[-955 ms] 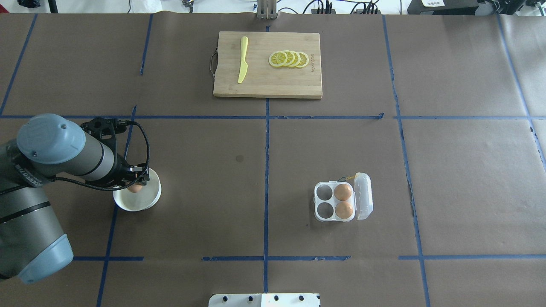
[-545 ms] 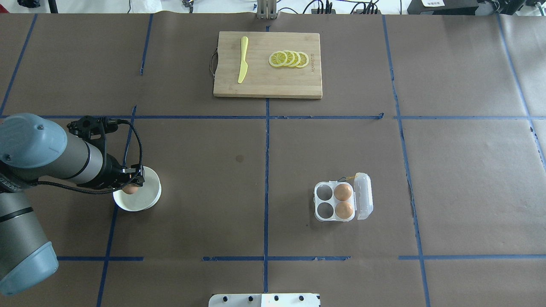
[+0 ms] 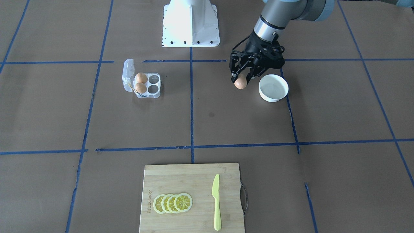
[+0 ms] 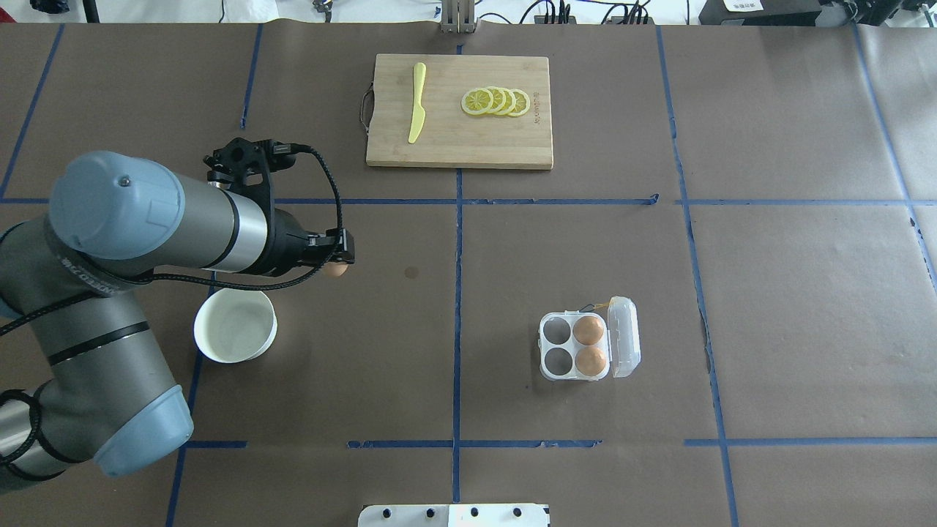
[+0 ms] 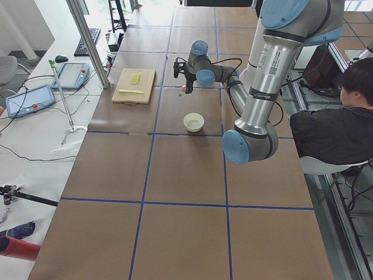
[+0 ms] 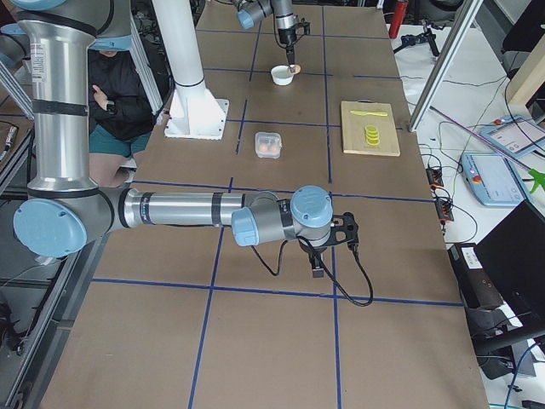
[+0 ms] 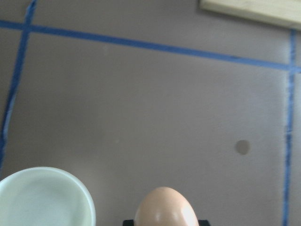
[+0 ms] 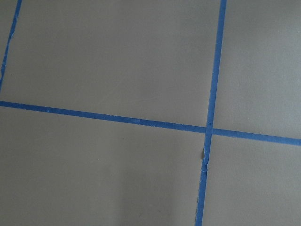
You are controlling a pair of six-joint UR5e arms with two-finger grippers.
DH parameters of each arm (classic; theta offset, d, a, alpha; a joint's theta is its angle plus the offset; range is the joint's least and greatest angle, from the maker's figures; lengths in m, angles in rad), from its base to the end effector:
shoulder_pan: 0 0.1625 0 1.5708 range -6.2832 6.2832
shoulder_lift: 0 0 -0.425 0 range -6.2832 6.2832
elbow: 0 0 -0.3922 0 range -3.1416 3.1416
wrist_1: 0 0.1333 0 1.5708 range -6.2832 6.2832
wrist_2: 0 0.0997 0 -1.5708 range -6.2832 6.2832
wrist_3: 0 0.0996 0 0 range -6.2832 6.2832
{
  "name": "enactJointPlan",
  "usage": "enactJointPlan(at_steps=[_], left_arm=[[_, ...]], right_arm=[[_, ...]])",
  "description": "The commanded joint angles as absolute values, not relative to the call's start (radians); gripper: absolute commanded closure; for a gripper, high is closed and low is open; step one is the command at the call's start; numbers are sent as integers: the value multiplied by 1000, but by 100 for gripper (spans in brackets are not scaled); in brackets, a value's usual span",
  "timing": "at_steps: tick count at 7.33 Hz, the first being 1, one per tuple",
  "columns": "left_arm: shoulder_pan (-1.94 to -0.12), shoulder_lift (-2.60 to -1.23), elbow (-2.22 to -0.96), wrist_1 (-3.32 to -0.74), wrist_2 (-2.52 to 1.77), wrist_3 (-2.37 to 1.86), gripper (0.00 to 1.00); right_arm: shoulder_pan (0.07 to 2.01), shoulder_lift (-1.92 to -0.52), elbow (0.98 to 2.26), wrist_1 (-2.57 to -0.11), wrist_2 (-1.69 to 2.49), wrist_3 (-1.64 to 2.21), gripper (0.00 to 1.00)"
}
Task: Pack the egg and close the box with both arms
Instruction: 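Lift the brown egg out of the bowl with the left gripper, then carry the egg to the clear carton and lower it into an empty slot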
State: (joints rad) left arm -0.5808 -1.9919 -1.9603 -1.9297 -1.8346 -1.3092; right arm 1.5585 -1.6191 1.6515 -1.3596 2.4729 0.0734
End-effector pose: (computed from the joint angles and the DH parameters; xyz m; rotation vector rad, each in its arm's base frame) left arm 0.4188 -0.4033 0.2119 0.2626 1.1556 -0.1267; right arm 0.0492 -0.4838 0.6102 0.1881 -0.9060 -0.0532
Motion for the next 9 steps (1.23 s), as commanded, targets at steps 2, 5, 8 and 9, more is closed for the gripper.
enactJointPlan(at_steps=[2, 5, 8, 9], left_arm=[[-450, -2098, -1743, -2380, -1738, -1299, 100], [-379, -2241, -1521, -2587, -1730, -1158, 100], [-364, -2364, -1375, -2592, -1727, -1089, 100], [-354, -2399, -1326, -2592, -1709, -1089, 100]], right_arm=[[1559, -1637, 1644, -1356, 2499, 74, 0], [1559, -1637, 1643, -1356, 2499, 75, 0], [1559, -1638, 1643, -1356, 2499, 75, 0], [1559, -1638, 1643, -1356, 2497, 75, 0]])
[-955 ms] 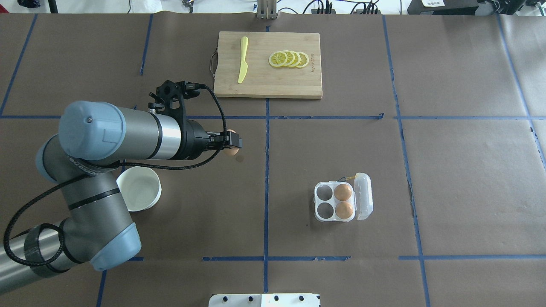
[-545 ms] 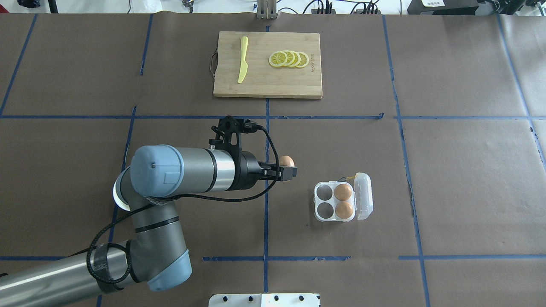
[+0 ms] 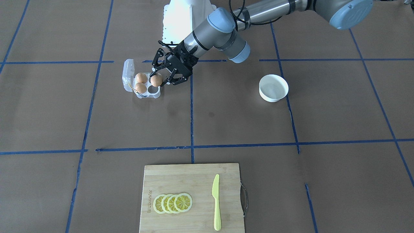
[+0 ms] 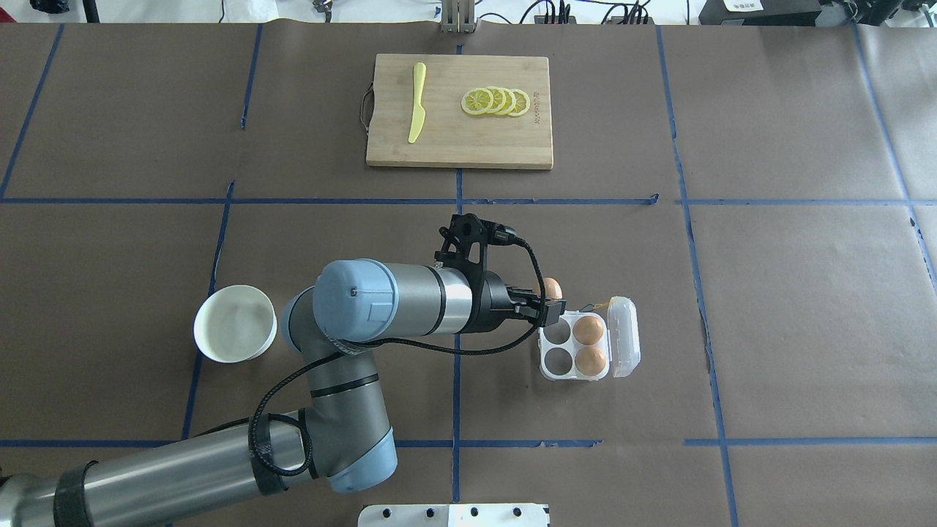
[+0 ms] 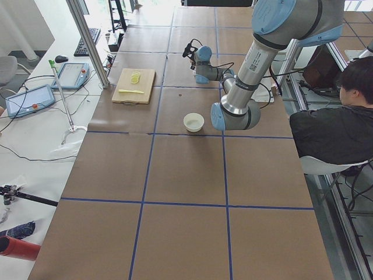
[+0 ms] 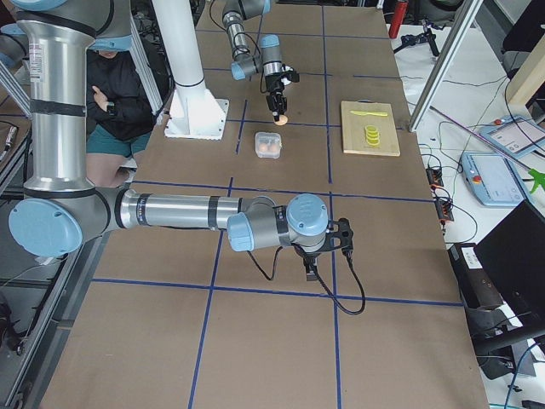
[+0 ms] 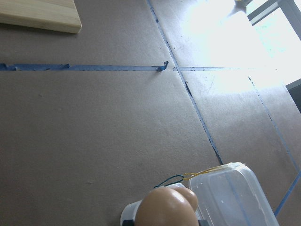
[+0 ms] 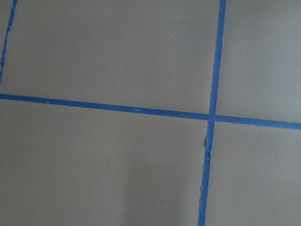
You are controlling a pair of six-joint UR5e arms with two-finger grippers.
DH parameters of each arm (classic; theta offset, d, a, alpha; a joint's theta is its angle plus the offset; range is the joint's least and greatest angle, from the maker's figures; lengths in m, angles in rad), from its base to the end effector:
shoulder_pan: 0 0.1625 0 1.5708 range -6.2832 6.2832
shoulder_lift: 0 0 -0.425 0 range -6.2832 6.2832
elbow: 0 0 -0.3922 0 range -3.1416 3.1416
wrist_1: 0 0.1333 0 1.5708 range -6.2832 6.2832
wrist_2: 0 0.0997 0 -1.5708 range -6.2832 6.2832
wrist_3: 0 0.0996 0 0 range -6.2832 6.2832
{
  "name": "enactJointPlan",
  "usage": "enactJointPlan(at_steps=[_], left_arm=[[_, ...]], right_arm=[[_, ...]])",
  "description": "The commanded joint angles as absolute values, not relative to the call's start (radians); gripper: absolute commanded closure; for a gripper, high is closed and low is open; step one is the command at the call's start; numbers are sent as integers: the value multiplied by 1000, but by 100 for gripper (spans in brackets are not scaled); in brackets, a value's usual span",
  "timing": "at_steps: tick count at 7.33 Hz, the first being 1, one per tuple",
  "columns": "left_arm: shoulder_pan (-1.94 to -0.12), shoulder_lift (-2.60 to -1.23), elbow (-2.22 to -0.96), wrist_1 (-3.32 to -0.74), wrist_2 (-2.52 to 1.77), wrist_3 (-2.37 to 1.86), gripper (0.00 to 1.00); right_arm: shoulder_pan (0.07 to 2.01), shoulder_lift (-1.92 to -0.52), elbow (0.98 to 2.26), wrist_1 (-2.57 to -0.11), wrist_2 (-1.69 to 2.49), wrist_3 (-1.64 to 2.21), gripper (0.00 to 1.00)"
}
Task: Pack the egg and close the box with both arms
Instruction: 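Carry the egg to the clear carton and lower it into an empty slot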
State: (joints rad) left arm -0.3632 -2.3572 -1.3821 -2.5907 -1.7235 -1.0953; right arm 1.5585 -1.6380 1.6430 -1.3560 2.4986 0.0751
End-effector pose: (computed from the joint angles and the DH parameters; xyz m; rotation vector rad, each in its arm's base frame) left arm 0.6298 -0.3658 0.1378 0.5505 1.5248 0.2101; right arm 0.0478 -0.4746 0.6211 0.1631 -0.9316 -0.0439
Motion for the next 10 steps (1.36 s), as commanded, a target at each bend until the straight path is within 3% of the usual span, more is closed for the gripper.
enactJointPlan(at_steps=[1, 6, 7, 8, 10], left_arm=[[-344, -2401, -1318, -2600, -1701, -1089, 100], [-318, -2404, -1276, -2602, -1692, -1092, 97], [-318, -2407, -1276, -2602, -1690, -1097, 37], [-318, -2411, -1278, -2602, -1684, -1097, 0], [-333, -2410, -1299, -2597, -1687, -1104, 0]], right_arm=[[1559, -1640, 1643, -1356, 2499, 75, 0], [1559, -1638, 1649, -1356, 2497, 74, 0], [1559, -1638, 1651, -1356, 2497, 74, 0], [1559, -1638, 1652, -1356, 2499, 74, 0], [1559, -1634, 1654, -1356, 2497, 77, 0]])
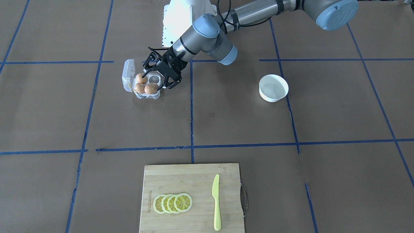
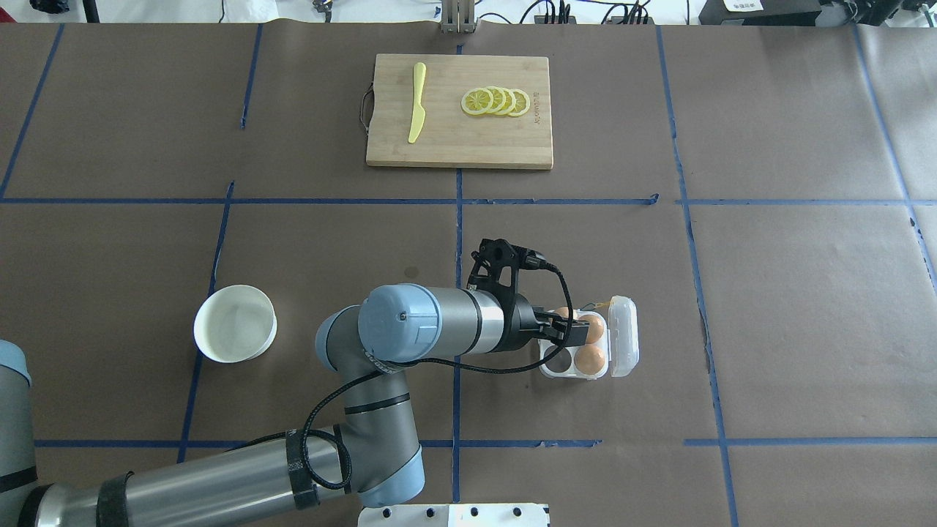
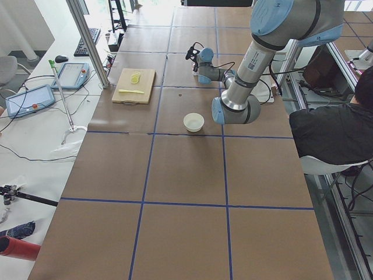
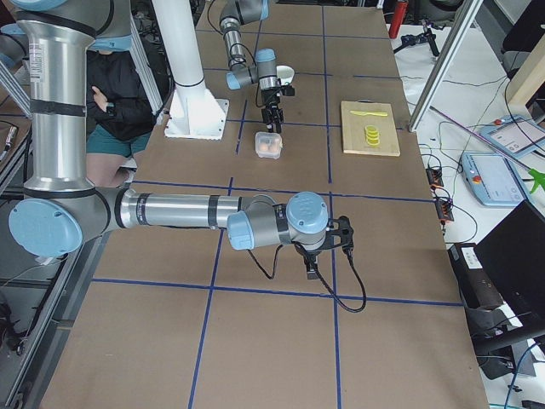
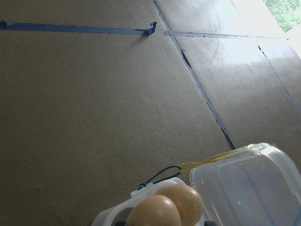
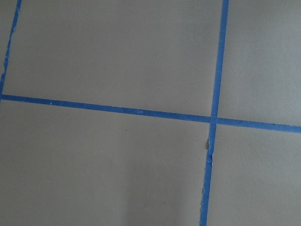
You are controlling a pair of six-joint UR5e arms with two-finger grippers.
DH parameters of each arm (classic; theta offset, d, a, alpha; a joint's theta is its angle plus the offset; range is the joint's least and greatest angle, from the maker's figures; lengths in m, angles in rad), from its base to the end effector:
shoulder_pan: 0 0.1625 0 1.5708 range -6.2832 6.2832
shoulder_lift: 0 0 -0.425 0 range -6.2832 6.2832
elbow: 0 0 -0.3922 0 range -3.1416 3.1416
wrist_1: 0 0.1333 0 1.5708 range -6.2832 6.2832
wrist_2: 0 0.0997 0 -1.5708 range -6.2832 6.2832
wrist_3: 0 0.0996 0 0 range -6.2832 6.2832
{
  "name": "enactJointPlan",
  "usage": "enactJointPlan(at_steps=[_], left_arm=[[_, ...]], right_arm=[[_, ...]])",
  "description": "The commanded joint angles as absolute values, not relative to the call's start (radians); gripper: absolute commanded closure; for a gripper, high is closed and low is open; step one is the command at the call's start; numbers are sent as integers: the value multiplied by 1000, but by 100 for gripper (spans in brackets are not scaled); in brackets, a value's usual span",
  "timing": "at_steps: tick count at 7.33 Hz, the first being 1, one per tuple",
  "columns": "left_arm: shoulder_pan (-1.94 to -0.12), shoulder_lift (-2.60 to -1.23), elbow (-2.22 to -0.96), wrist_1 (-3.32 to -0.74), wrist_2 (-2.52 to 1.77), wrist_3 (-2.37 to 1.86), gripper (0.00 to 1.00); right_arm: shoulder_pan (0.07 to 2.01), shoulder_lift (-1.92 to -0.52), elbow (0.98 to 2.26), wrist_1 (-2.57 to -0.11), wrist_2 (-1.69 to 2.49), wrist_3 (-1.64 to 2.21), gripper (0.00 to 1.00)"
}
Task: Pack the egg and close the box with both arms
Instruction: 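Open the left gripper and raise it away while the right arm approaches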
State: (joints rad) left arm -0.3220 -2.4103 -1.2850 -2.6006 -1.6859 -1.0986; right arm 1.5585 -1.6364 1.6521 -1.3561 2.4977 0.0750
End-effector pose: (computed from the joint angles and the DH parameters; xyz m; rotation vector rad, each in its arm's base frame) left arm 0.6706 -0.3522 0.1391 0.5297 1.4963 0.2084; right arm 0.0478 -0.4756 0.6159 0.1731 -0.9307 -0.0488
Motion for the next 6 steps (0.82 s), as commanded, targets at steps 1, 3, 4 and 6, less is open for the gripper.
enactJointPlan(at_steps=[1, 3, 4, 6], left_arm=[[-363, -2405, -1336, -2564, -1710, -1104, 0], [-429, -2399, -1399, -2415, -1806, -1098, 0], [-457, -2370, -1486, -2287, -1825, -1089, 0], [-497, -2290, -1659, -2096, -1838, -1089, 0]], right_arm=[[1559, -1631, 1657, -1355, 2497, 121, 0], [1557, -1628, 1709, -1351, 2497, 226, 0], [1540, -1631, 1753, -1347, 2491, 256, 0], [1421, -1631, 1854, -1310, 2432, 438, 0]])
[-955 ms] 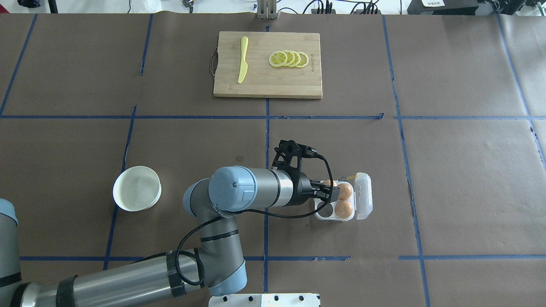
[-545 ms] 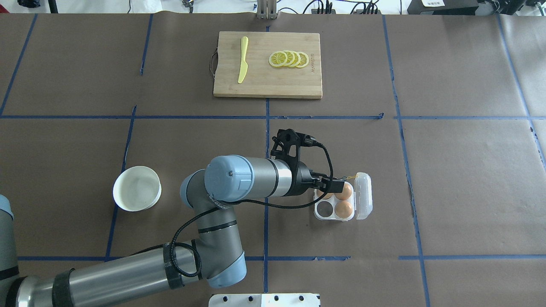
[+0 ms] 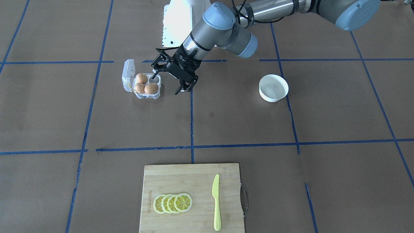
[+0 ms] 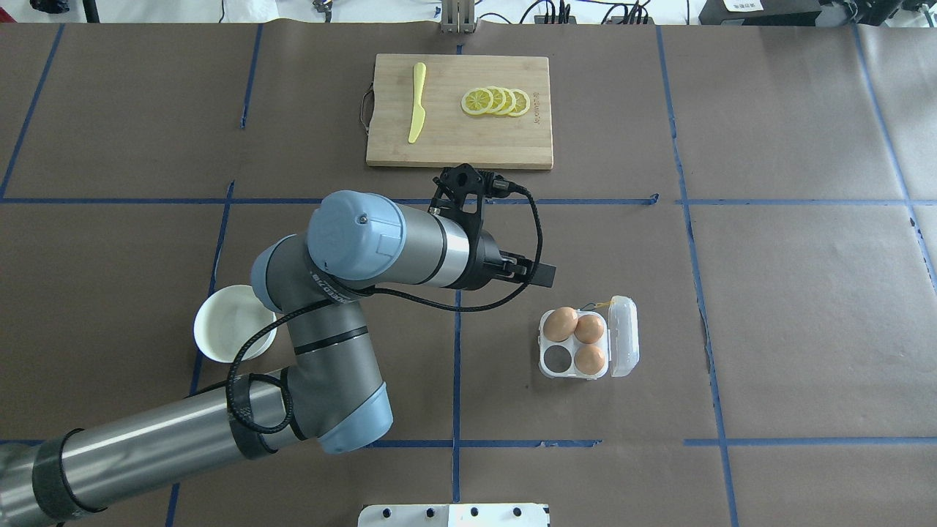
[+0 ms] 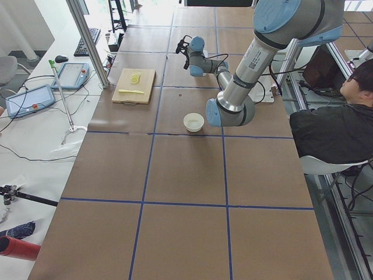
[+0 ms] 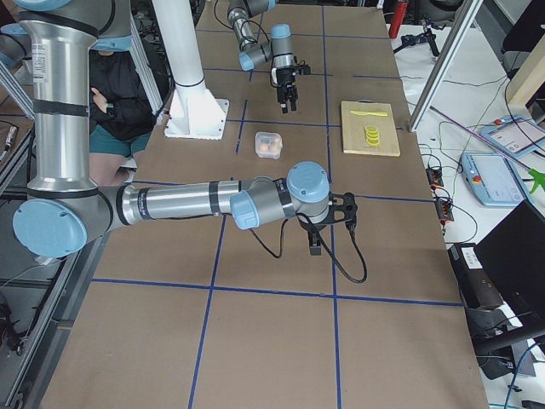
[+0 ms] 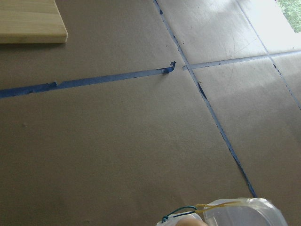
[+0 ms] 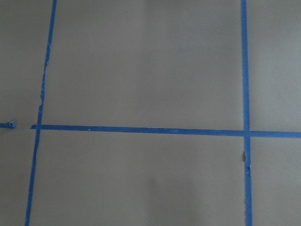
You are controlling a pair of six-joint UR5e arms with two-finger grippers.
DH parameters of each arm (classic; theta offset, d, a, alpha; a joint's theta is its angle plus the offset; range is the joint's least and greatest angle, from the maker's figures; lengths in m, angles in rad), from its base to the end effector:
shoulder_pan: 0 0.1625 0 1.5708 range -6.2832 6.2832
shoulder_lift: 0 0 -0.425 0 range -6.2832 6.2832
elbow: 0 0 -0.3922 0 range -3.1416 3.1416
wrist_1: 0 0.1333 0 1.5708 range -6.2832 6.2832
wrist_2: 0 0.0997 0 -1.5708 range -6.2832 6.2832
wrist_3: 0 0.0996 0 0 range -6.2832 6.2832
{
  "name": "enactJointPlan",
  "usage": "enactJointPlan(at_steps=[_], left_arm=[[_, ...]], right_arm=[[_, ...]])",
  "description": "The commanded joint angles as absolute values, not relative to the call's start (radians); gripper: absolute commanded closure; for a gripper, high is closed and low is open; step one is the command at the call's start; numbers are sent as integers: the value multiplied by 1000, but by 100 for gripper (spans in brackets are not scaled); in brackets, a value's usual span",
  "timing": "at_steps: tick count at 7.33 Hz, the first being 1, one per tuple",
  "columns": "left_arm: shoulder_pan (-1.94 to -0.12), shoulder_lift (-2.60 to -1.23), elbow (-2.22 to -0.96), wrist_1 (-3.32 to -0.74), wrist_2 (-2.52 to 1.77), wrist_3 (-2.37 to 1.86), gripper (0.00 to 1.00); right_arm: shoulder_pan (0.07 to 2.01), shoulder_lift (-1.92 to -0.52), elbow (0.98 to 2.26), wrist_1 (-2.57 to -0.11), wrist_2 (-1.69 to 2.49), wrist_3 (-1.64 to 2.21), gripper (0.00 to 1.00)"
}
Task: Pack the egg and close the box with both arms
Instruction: 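Open the left gripper and raise it away while the right arm approaches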
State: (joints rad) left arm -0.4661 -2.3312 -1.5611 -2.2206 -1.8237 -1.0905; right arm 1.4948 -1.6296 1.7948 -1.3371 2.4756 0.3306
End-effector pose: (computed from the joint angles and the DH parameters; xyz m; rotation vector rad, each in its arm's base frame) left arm 0.5691 -0.4076 0.1210 0.4477 1.3355 0.1888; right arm 0.0186 -0.4805 0.5403 0.1831 -0.9477 0.0541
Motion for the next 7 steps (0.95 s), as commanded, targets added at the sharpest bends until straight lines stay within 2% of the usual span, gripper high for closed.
enactJointPlan(at_steps=[1, 3, 5, 6, 7], left_arm=[[-549, -2287, -1702, -2003, -1877, -1077, 0], [-630, -2286, -1849, -1736, -1898, -932, 0], [-754, -2249, -1890, -1694, -1907, -879, 0], [-811, -2226, -1907, -1684, -1940, -820, 0], [-871, -2191, -1942, -1665, -1972, -755, 0]], right_arm=[[1328, -1637, 1858, -1204, 2380, 580, 0], [1188, -1669, 1858, -962, 2361, 891, 4], [1061, -1695, 1861, -864, 2359, 1053, 62], [975, -1697, 1865, -851, 2320, 1071, 81], [886, -1694, 1900, -845, 2262, 1154, 97]])
